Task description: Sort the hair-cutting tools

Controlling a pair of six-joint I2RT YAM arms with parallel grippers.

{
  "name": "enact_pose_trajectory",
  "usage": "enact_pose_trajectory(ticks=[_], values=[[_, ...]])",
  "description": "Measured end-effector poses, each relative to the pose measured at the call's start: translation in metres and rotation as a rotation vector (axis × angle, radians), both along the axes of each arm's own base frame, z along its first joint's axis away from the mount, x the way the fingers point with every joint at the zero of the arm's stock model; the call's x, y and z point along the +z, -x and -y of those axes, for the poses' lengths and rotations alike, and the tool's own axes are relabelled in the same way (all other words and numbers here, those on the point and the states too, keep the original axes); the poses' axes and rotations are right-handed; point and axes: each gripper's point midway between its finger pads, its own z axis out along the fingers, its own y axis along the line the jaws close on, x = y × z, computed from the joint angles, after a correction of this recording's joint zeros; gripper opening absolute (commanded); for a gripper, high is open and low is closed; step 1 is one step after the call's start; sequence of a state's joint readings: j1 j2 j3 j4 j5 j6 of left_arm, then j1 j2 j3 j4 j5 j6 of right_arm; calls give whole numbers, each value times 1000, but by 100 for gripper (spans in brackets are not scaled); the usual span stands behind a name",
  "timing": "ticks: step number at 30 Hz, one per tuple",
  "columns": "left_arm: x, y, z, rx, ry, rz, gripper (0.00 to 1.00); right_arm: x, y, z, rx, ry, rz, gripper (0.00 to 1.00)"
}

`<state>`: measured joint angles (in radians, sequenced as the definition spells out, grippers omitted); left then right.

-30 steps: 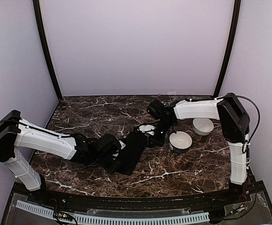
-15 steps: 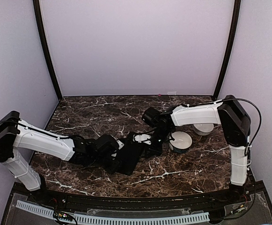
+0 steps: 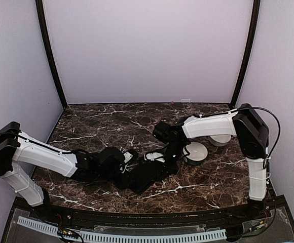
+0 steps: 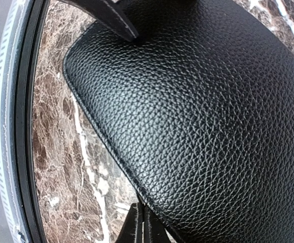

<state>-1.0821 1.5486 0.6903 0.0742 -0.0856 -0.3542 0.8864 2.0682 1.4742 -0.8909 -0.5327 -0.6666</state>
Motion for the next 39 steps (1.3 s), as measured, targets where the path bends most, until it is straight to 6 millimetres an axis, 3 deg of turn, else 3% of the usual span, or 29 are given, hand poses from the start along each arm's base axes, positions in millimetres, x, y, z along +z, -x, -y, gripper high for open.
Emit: enact_pose_trajectory(ticks=[6,13,16,19,25,28,33,39], values=[[0,7,-4,10,34,-26,41,2,-22,6,-74,15,7,0],[-17,34,-12,3,93,-148,41,18,-119,-12,-214,-32,176,0],[-14,36,-7,-4,100,-156,41,11,-142,-27,-221,-37,220,0],[-4,29,-5,14,68,-112,43,1,-143,-27,-217,-14,230,0],[37,-3,-1,53,-6,62,45,-3,-136,-19,-217,-1,242,0],[48,-20,16,49,-39,116,45,-6,-128,-13,-213,7,240,0],[35,-31,49,-34,-86,126,45,-9,-121,-7,-212,8,241,0],[21,-30,61,-130,-100,154,45,-7,-120,-7,-212,1,248,0]])
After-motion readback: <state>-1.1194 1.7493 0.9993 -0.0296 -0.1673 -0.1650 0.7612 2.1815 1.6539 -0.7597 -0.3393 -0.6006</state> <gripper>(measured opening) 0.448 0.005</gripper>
